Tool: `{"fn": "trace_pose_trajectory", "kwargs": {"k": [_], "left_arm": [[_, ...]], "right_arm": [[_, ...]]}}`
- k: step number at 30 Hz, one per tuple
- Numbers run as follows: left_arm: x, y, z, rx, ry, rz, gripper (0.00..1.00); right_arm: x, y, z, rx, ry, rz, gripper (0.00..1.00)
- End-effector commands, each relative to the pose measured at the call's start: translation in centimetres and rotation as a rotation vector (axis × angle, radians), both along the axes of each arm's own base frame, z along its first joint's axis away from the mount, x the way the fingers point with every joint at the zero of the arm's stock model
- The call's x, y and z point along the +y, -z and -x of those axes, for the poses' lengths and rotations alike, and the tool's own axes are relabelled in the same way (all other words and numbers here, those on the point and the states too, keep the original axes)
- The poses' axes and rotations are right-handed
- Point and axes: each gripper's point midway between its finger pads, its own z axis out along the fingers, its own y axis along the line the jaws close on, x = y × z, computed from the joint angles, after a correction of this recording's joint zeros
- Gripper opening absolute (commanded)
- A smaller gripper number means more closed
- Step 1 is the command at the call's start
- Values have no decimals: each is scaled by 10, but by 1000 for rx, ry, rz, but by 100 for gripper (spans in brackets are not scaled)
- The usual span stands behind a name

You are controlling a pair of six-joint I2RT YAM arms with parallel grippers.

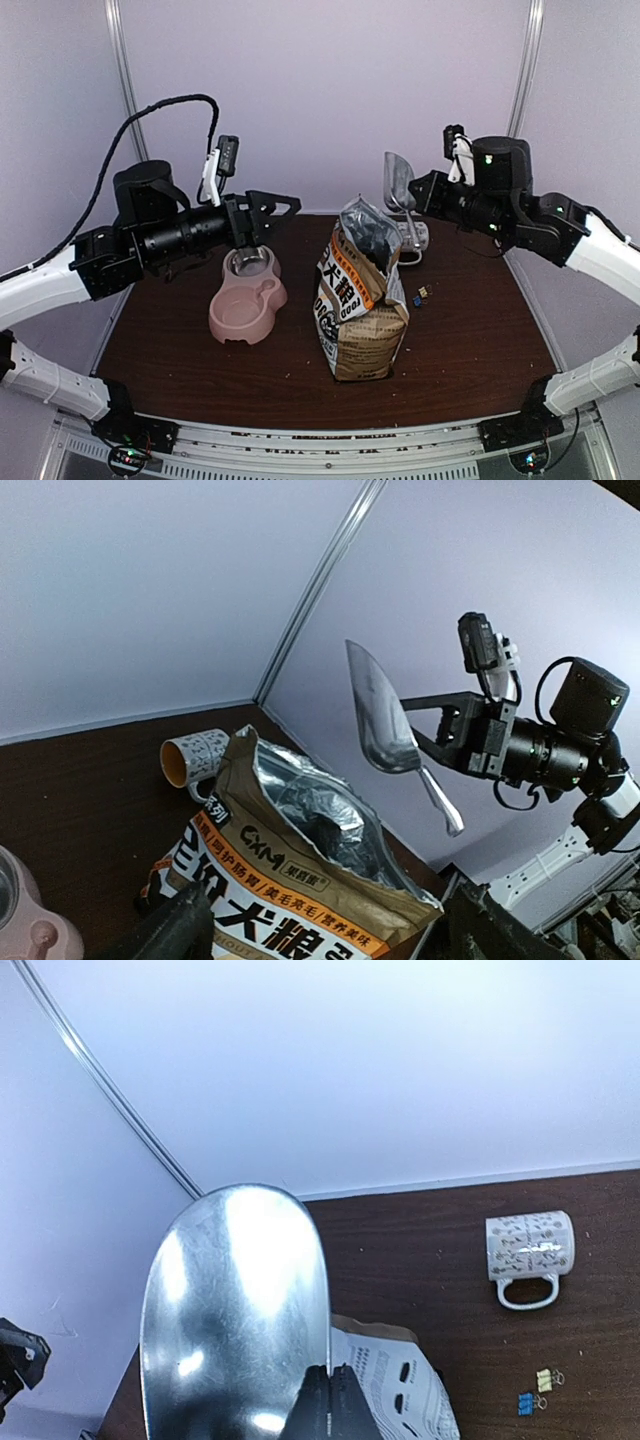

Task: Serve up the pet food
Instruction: Pass from the right arm to the left

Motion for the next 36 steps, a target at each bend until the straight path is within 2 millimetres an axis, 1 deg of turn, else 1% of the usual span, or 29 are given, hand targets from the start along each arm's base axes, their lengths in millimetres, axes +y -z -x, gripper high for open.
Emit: {"fn": "trace_pose_trajectory", "kwargs": {"k": [1,4,6,8,10,16,20,21,22,24,27,30,36], "left_arm": [[-18,-45,10,23,92,184,85],[-29,-44,11,59,131,196,85],[-37,-48,13,70,169,212,85],[-46,-53,16,68,203,212,85],[-55,-52,16,74,220,198,85],[-81,-43,15,118,293,179,85],[-89,-39,12,137,299,164,84],[-91,-37,10,139,297,161,82],[-93,-36,9,144,296,159,77],[-98,-32,7,155,301,152,72],[-108,-34,8,165,334,159,71],[-112,-39,7,160,347,167,66],[-118,-32,4,184,347,150,49]], "right_arm": [[25,-48,-10,-135,38,10,0],[44,-58,-14,-159,37,19,0],[54,-64,-13,-175,33,13,0],[61,-71,-13,-196,31,0,0],[68,-77,-15,-210,28,-5,0],[81,-89,-17,-231,21,-9,0],[85,-92,-16,-240,19,-1,0],[86,-91,-16,-241,17,1,0],[86,-91,-16,-241,18,5,0],[88,-89,-15,-242,15,13,0],[90,-90,-13,-255,8,22,0],[92,-89,-11,-260,3,32,0],[88,-88,-12,-267,25,49,0]]}}
